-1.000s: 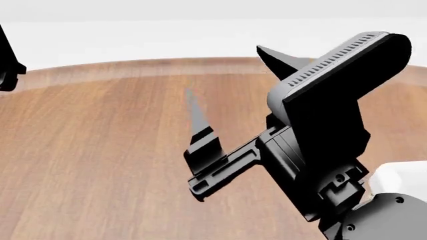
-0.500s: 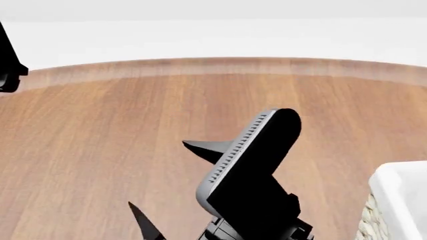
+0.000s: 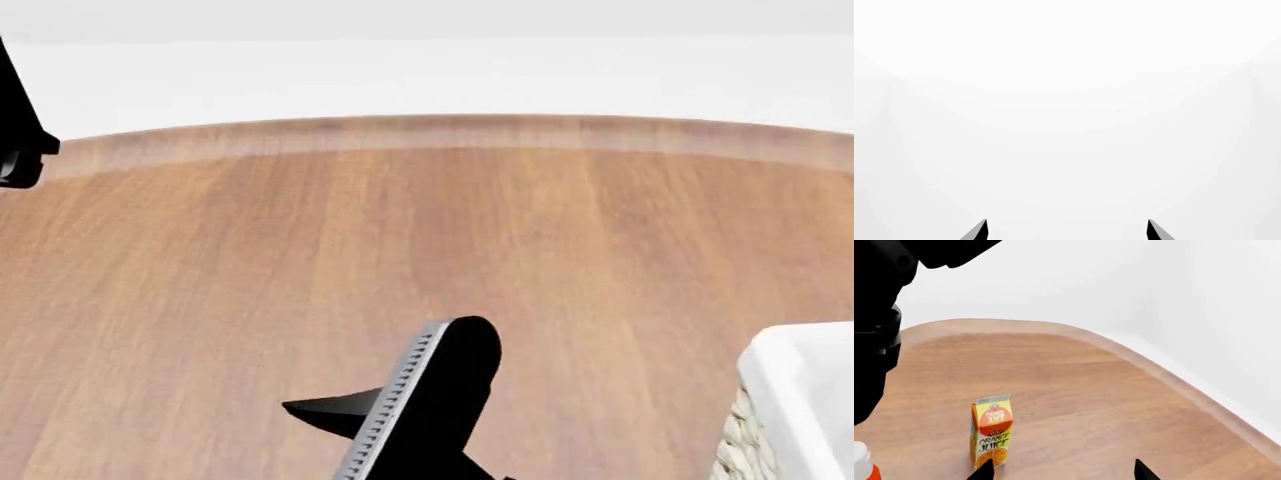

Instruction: Pick the milk and place it in the basket.

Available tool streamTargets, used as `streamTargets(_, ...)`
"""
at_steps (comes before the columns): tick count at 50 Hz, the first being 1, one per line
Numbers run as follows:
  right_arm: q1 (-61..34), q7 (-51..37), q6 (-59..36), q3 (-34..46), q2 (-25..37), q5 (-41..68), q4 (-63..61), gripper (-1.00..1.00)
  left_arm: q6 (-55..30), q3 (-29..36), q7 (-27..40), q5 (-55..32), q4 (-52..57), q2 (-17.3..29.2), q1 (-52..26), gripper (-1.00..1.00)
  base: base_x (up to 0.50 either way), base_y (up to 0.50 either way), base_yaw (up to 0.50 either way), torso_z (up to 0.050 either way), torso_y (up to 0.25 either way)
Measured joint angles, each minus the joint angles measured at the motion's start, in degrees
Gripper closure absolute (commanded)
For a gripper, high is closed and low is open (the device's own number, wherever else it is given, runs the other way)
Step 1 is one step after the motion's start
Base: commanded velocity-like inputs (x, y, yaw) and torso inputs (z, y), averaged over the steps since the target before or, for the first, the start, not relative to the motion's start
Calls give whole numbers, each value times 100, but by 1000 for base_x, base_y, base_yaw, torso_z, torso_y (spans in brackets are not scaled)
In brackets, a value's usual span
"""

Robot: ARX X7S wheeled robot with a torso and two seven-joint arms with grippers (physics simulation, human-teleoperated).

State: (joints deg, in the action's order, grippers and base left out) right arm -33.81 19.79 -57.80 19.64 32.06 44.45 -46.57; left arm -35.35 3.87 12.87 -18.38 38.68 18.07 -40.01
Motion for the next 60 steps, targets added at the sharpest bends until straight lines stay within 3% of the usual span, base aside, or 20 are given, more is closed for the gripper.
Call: streamTargets(60, 531, 385, 730, 1456, -101, -971, 1049, -100, 118, 87, 102, -75, -82, 90, 24, -100, 0, 0, 0, 0, 0)
